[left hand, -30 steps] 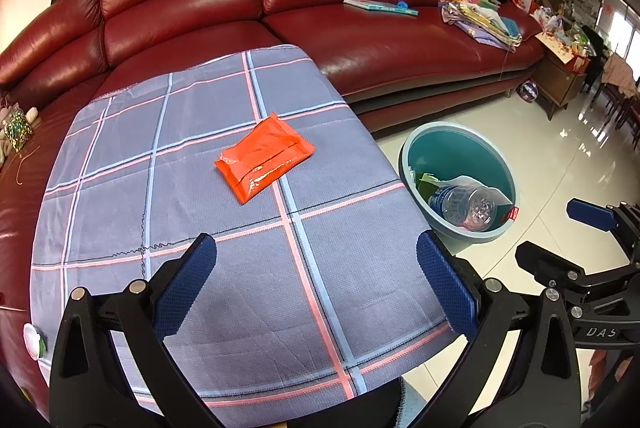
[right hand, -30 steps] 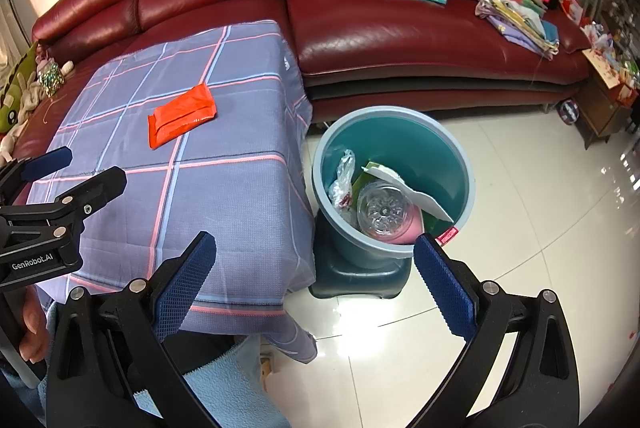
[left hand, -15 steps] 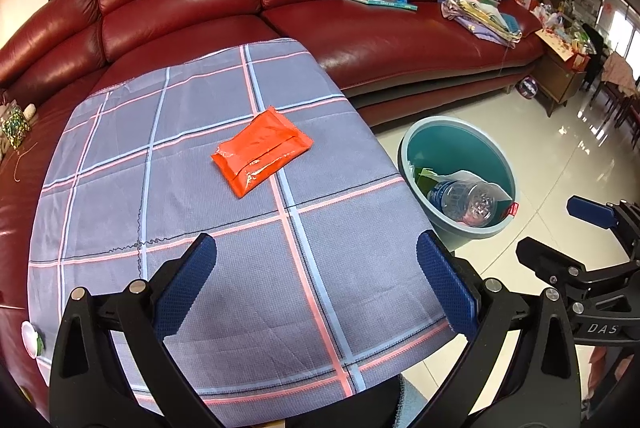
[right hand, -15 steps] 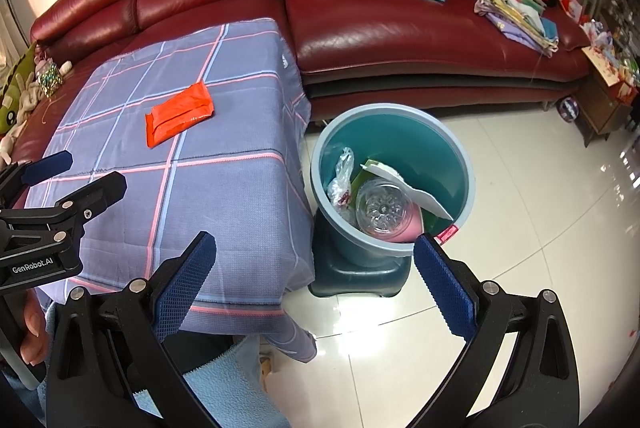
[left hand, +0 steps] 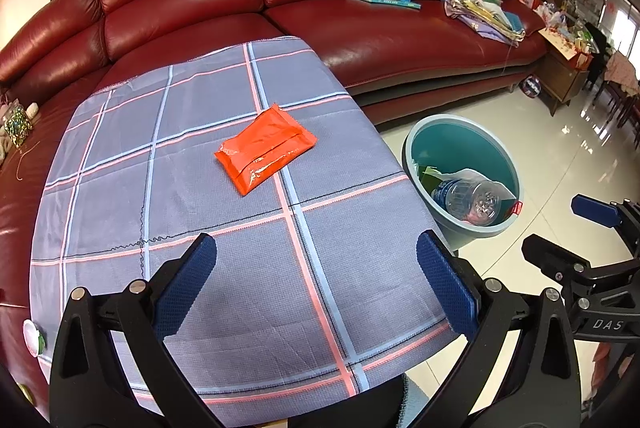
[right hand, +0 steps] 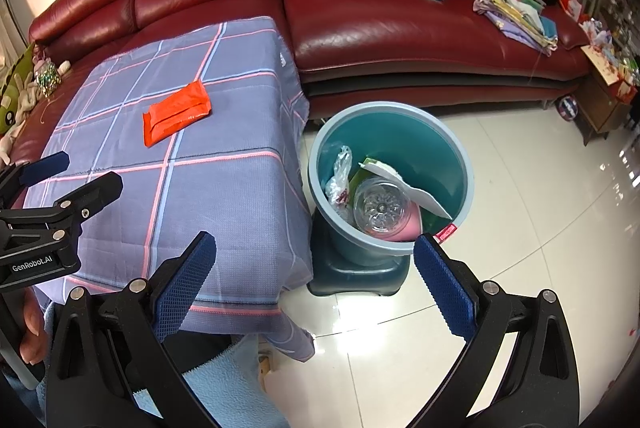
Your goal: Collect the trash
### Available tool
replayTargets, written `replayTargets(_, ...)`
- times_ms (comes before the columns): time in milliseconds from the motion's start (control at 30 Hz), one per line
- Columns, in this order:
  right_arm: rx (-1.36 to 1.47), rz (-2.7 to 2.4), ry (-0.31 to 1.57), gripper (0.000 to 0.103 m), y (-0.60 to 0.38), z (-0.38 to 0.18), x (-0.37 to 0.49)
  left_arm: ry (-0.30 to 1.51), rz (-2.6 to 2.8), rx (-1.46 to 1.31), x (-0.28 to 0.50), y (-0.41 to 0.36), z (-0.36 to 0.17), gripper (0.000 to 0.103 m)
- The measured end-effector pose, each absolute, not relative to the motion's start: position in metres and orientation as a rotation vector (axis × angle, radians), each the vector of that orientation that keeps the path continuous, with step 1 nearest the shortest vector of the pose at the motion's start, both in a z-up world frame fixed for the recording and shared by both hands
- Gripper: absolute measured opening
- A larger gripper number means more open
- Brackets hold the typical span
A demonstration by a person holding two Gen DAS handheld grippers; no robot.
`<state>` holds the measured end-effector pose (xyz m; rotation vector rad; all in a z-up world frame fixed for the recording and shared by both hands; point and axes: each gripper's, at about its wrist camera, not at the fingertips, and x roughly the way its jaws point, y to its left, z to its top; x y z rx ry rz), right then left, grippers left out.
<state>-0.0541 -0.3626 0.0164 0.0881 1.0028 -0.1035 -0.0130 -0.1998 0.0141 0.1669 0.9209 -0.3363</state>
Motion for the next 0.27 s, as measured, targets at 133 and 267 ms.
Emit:
replayTargets(133,0.087,-0.107,1.002,0.099,-0.3632,0.0170,-0.0540,0.929,-0.322,0.167,-0.0114,-0.1988,0.0128,0.096)
replayTargets(267,0.088,-0.112,1.000,0.099,-0.3641,0.0186,-0.0537,0.947,-0.310,0.160,-0.0092,-0.1968,0.0093,0.096)
